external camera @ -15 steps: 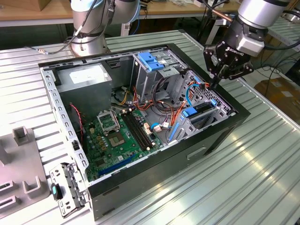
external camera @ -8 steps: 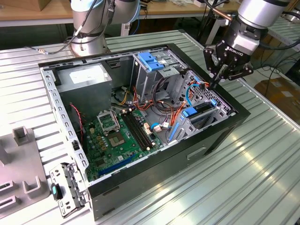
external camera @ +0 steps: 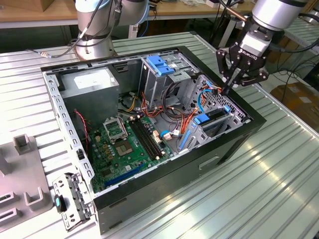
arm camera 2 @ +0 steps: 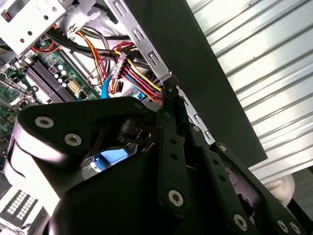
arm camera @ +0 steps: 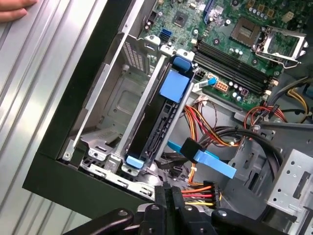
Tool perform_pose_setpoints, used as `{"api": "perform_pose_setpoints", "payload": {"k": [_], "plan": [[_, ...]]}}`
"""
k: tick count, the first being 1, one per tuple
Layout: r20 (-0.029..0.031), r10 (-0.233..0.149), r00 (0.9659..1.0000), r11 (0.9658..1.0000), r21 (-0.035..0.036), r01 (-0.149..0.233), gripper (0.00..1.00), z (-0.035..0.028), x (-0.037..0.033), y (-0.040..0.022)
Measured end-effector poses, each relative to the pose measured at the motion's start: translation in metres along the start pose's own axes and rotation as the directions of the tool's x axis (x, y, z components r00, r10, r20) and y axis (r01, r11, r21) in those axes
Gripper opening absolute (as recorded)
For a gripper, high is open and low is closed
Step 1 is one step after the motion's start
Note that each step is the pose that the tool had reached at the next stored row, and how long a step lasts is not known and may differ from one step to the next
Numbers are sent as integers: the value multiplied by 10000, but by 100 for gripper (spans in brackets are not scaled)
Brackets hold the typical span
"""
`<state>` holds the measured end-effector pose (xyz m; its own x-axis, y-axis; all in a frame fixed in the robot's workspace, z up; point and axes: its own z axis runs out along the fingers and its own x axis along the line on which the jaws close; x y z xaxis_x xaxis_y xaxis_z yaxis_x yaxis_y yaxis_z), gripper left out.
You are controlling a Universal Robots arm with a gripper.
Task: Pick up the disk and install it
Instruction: 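Insert the first disk wire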
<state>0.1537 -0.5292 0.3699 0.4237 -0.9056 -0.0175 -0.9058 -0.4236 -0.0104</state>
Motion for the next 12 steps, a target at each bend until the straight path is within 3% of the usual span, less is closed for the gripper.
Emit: {"api": "perform_pose_setpoints", "payload": {"k": [3, 5, 7, 12], "plan": [[1, 32, 10000, 10000, 1, -32, 16, 2, -8, 28], [-4, 334, 9994, 9994, 6, -334, 16, 5, -8, 28], [-9, 877, 9962, 9962, 15, -877, 16, 10, -8, 29], [-14, 1440, 9896, 9896, 25, -1440, 16, 21, -8, 30]]}}
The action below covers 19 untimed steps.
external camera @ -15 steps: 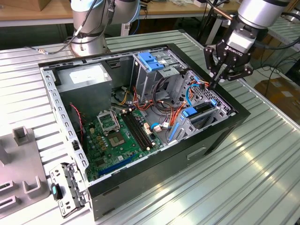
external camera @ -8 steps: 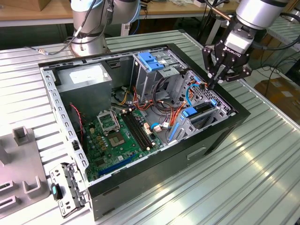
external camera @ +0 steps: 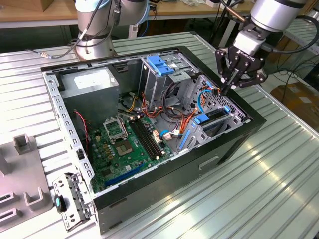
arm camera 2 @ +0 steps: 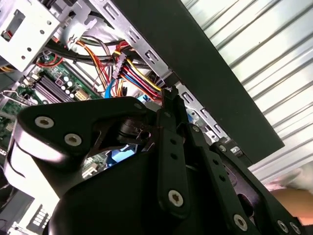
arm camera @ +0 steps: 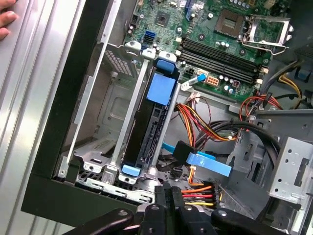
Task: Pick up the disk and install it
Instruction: 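Insert the first disk wire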
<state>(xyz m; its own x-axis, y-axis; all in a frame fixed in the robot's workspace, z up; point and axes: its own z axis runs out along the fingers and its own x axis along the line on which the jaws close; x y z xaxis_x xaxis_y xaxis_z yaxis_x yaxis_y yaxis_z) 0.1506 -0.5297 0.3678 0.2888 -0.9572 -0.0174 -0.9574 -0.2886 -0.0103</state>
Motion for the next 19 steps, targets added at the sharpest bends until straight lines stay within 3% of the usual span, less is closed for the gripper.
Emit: {"api": "perform_pose_setpoints", "payload": {"k": [19], "plan": [[1, 58, 10000, 10000, 1, -58, 16, 2, -7, 19]]}}
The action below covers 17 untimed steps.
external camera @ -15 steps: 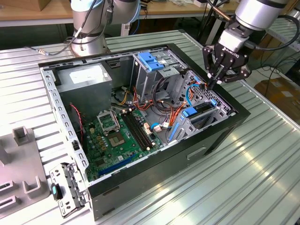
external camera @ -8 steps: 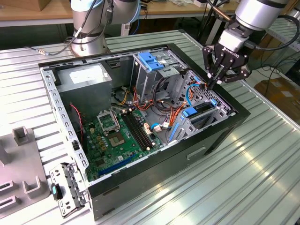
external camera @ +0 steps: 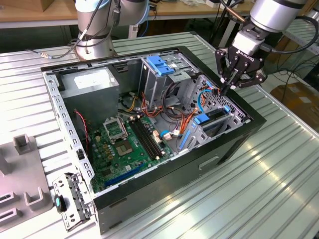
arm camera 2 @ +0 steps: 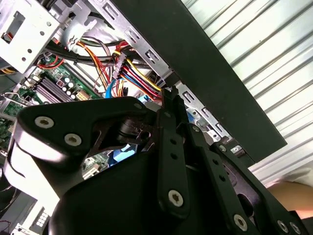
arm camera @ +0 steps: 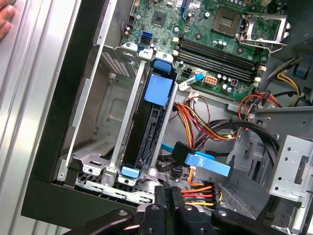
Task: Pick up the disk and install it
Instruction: 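Insert the first disk wire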
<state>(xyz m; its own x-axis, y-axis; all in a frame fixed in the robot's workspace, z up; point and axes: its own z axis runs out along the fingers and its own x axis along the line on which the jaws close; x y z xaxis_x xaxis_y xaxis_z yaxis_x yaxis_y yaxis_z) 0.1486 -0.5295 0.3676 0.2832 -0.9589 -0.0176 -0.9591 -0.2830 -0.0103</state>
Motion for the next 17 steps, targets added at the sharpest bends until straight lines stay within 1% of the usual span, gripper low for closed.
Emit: {"api": "perform_pose_setpoints", "payload": {"k": [5, 6, 8, 10, 11, 13, 15, 17], "plan": [[-5, 341, 9994, 9994, 6, -341, 16, 20, -4, 20], [-3, 348, 9994, 9994, 7, -348, 16, 23, -7, 37], [-3, 347, 9994, 9994, 7, -347, 16, 29, -33, 142], [-6, 509, 9987, 9987, 8, -509, 16, 35, -33, 144], [-8, 714, 9974, 9974, 11, -714, 16, 39, -33, 144], [-11, 1111, 9938, 9938, 17, -1111, 16, 48, -33, 145], [-16, 1491, 9888, 9888, 23, -1491, 16, 57, -33, 145], [-18, 1749, 9846, 9846, 28, -1749, 16, 64, -32, 145]]}}
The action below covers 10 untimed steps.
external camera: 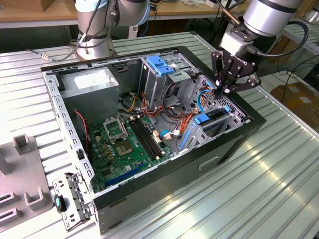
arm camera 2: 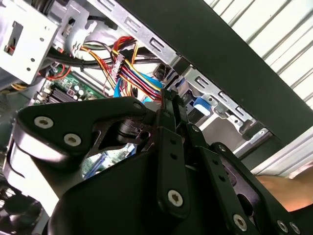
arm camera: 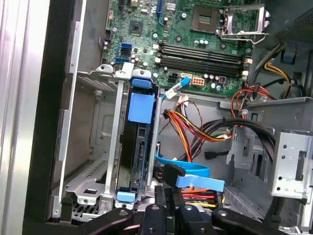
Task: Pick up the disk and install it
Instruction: 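Insert the first disk wire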
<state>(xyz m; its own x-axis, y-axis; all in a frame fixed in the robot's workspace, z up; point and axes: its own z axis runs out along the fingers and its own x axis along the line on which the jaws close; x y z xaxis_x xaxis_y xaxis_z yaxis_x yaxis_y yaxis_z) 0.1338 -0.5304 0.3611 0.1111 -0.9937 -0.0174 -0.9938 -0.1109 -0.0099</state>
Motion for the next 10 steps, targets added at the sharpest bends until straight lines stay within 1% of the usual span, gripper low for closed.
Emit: {"api": "perform_pose_setpoints", "payload": {"k": [3, 5, 6, 7, 10], "plan": [[-2, 214, 9998, 9998, 3, -214, 16, 5, 20, 2], [0, 248, 9997, 9997, 2, -248, 16, 5, 68, 8], [-2, 249, 9997, 9997, 2, -249, 16, 3, 116, 13], [-3, 249, 9997, 9997, 1, -249, 16, 2, 138, 16], [-1, 249, 9997, 9997, 1, -249, 16, 3, 151, 18]]}}
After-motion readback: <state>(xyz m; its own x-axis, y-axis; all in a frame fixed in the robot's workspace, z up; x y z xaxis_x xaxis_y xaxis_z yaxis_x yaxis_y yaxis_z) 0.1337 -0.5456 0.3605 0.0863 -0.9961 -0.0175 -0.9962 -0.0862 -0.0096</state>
